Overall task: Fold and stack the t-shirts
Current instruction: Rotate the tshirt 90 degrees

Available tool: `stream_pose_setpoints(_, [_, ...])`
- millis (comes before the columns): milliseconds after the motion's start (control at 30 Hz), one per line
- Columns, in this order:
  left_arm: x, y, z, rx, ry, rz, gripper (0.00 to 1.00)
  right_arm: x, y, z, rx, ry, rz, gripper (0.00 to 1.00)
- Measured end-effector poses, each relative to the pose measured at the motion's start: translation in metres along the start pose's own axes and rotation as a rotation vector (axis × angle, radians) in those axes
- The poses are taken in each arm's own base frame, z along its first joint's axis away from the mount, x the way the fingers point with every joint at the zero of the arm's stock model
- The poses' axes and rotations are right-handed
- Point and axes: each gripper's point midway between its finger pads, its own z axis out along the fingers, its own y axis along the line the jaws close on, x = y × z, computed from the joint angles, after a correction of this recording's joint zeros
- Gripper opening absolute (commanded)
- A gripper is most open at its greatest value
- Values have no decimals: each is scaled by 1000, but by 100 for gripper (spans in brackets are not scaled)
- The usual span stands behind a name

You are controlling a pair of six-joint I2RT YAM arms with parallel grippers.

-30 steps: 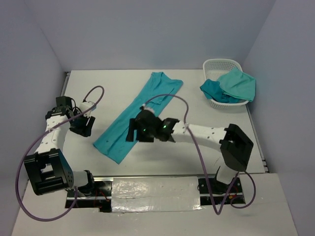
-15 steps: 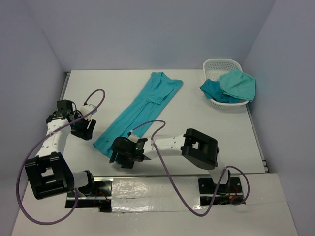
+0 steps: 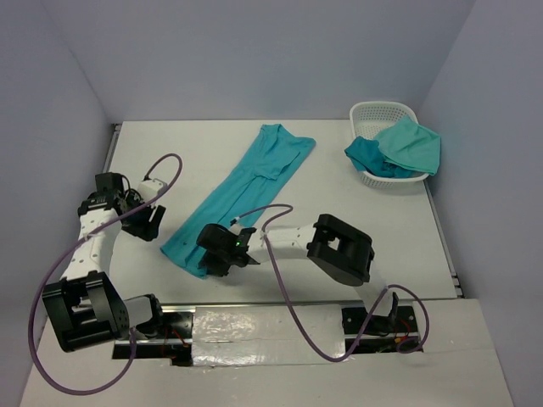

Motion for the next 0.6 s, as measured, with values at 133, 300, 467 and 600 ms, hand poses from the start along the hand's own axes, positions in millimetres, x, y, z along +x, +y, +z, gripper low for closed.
stream_pose_setpoints(133, [-1,0,-2,-5,-10,11,72,4,-6,9,15,17,-3,0])
stream_pose_setpoints(300, [0,-3,-2,14,-12,10,64,4,-10,9,-18,27,2,0])
stream_pose_setpoints(467, [-5,-13,-4,77,-28,19,57,-1,-50,-18,-15,31,-42,0])
stream_pose_setpoints(600, [-15,-21,-3,130,-52,37,57,-4,-95,-48,-2,52,-78,0])
